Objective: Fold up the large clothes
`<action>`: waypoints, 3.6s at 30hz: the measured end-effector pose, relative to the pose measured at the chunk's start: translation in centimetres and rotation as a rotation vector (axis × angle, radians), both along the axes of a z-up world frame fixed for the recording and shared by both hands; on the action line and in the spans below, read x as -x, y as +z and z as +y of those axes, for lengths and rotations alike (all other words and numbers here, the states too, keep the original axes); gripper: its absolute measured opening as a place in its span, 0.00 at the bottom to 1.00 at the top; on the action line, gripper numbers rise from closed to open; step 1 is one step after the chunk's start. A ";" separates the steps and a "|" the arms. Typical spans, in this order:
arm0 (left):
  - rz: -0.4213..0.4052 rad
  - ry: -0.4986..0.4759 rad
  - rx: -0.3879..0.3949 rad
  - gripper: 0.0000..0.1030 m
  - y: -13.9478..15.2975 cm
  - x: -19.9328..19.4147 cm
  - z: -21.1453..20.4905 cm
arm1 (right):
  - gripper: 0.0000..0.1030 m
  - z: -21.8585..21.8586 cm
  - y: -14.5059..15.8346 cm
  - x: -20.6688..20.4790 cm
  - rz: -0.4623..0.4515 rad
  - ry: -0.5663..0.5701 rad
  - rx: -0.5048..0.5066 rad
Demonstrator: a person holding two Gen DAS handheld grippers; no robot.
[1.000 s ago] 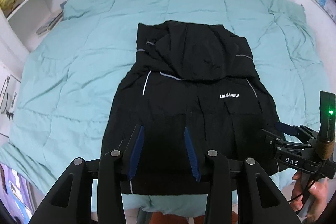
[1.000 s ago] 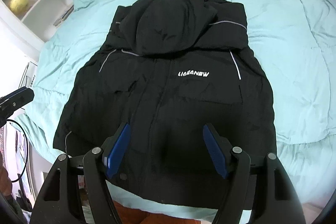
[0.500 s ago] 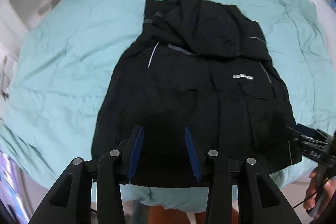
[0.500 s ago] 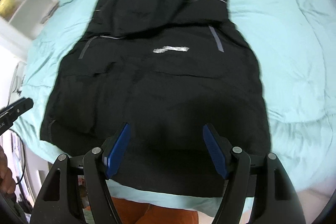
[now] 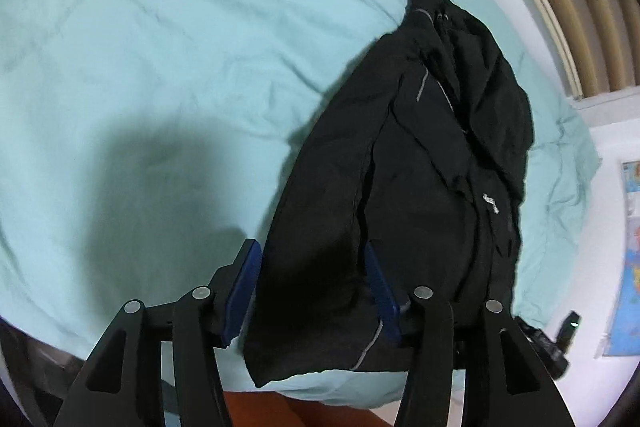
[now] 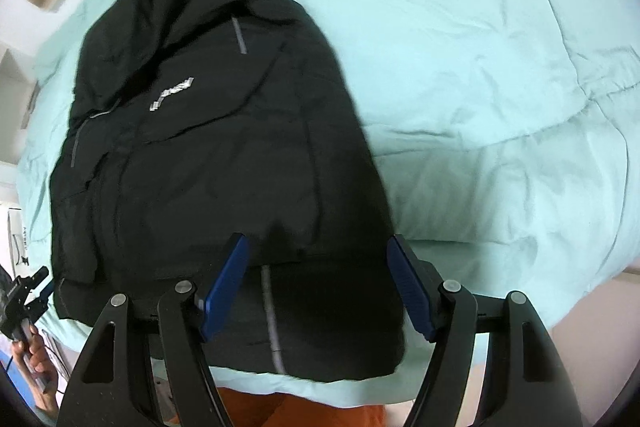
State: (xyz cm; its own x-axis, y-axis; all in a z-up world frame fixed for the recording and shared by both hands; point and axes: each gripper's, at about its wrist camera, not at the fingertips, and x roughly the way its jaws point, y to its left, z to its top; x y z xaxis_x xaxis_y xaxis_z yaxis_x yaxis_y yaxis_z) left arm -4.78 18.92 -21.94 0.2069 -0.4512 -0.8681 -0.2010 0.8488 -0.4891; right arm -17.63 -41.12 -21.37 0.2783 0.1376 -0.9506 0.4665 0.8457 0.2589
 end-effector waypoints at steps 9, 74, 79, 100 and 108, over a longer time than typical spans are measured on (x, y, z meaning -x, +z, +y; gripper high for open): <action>0.091 -0.060 0.050 0.65 -4.0 0.7 -2.1 | 0.72 -1.1 -1.8 1.0 0.037 -0.021 -0.028; -0.365 -0.080 0.070 0.21 9.3 -36.7 -15.6 | 0.15 -9.8 13.1 -36.6 -0.350 0.073 0.020; -0.205 -0.108 0.002 0.24 1.3 -41.9 -18.1 | 0.18 -11.3 4.5 -43.8 -0.180 0.021 -0.064; -0.310 -0.337 0.072 0.68 9.3 -38.8 -14.7 | 0.72 -15.9 7.1 -40.5 -0.219 -0.050 -0.158; -0.306 -0.285 0.051 0.78 6.9 -40.6 -14.0 | 0.73 -14.4 5.1 -40.5 -0.211 0.084 -0.070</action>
